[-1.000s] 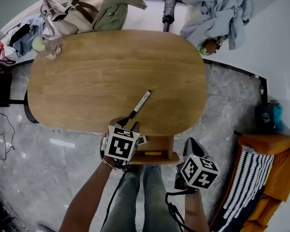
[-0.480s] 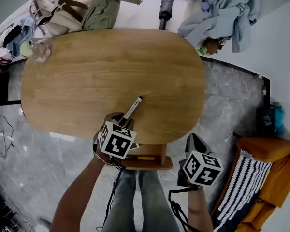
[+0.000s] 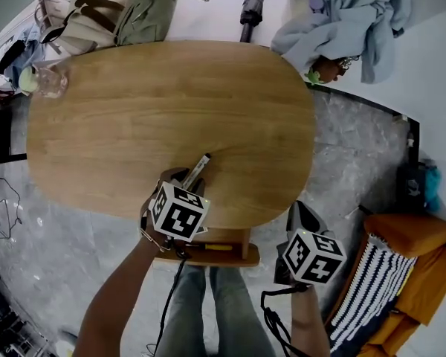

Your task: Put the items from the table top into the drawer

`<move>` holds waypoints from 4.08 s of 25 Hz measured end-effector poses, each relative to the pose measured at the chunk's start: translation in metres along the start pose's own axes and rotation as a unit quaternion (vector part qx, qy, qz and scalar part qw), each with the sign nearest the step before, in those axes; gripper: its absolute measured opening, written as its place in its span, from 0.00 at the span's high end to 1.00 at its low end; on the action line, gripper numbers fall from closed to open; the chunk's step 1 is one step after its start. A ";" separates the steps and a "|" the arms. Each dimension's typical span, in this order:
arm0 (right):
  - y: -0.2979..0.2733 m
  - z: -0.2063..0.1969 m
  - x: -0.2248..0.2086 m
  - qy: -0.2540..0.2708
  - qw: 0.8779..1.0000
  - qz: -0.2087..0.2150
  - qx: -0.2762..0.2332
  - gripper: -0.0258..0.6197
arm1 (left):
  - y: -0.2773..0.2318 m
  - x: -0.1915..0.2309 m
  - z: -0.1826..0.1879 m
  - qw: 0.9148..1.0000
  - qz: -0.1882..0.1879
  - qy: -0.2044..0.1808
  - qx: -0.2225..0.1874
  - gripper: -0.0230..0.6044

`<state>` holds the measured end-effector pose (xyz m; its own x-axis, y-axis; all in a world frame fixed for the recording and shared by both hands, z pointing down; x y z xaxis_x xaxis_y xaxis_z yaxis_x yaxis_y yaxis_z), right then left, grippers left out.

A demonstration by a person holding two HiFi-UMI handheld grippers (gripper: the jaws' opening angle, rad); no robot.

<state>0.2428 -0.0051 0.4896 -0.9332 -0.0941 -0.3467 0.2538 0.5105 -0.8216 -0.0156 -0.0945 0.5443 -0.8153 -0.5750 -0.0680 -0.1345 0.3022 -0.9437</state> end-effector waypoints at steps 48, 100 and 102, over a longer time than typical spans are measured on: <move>0.023 -0.008 0.021 -0.029 0.999 -0.010 -0.037 0.95 | 0.014 0.012 -0.016 1.000 -0.007 0.013 -0.009 0.86; 0.124 -0.204 0.019 -0.196 0.968 -0.116 -0.102 0.95 | 0.038 -0.104 -0.155 0.970 -0.107 -0.214 0.034 0.86; 0.124 -0.205 0.018 -0.203 0.966 -0.121 -0.106 0.95 | 0.031 -0.106 -0.159 0.968 -0.114 -0.221 0.039 0.86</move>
<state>0.2054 0.2315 0.4739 -0.7706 -0.5384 -0.3409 -0.0570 0.5910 -0.8046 -0.0234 0.0968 0.5738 -0.4468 -0.8941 0.0294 -0.2253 0.0807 -0.9710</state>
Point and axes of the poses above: the fingertips, and each gripper's own axes: y backward along the fingers, x to its left, z out of its top, the point moved 8 cm from there along y, backward along the fingers, and after that the axes turned 9 degrees about z, right-handed, at the moved point
